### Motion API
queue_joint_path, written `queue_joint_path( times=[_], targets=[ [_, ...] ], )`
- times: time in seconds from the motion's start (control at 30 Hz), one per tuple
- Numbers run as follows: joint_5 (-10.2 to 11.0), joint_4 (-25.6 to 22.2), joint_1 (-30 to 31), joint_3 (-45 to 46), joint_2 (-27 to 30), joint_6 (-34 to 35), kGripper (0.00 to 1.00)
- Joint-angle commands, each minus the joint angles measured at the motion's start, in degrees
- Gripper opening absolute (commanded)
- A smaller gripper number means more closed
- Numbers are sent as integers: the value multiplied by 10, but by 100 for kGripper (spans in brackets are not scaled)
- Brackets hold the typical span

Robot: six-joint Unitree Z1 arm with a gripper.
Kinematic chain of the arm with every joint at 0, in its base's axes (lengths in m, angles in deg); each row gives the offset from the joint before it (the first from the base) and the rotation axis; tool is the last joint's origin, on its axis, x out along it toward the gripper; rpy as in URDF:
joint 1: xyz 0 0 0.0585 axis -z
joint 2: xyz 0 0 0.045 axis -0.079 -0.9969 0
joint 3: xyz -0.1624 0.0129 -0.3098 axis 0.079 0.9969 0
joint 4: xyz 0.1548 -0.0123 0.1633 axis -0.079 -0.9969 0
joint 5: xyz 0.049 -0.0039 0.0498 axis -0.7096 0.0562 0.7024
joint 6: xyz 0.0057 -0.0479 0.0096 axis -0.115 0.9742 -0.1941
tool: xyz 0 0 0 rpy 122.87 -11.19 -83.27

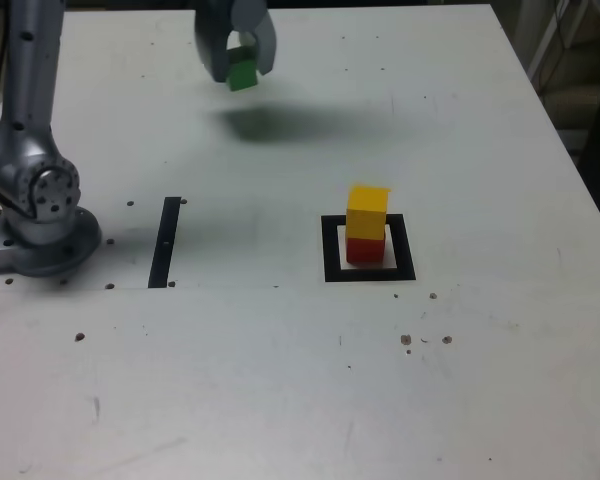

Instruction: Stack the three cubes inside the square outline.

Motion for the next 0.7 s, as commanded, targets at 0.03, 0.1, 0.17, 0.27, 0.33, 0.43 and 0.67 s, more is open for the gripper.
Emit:
queue_joint_path(
  times=[0.03, 0.1, 0.17, 0.27, 0.33, 0.43, 0.67],
  targets=[
    [-5, -6, 26, 5, 16, 3, 29],
    [-10, -8, 47, 10, 26, 7, 29],
    [-15, -9, 67, 16, 37, 12, 29],
    [-20, -12, 95, 23, 52, 22, 29],
    [-22, -15, 114, 25, 61, 30, 29],
    [-23, -22, 146, 25, 71, 44, 29],
    [-25, -42, 221, 21, 88, 78, 29]
  ],
)
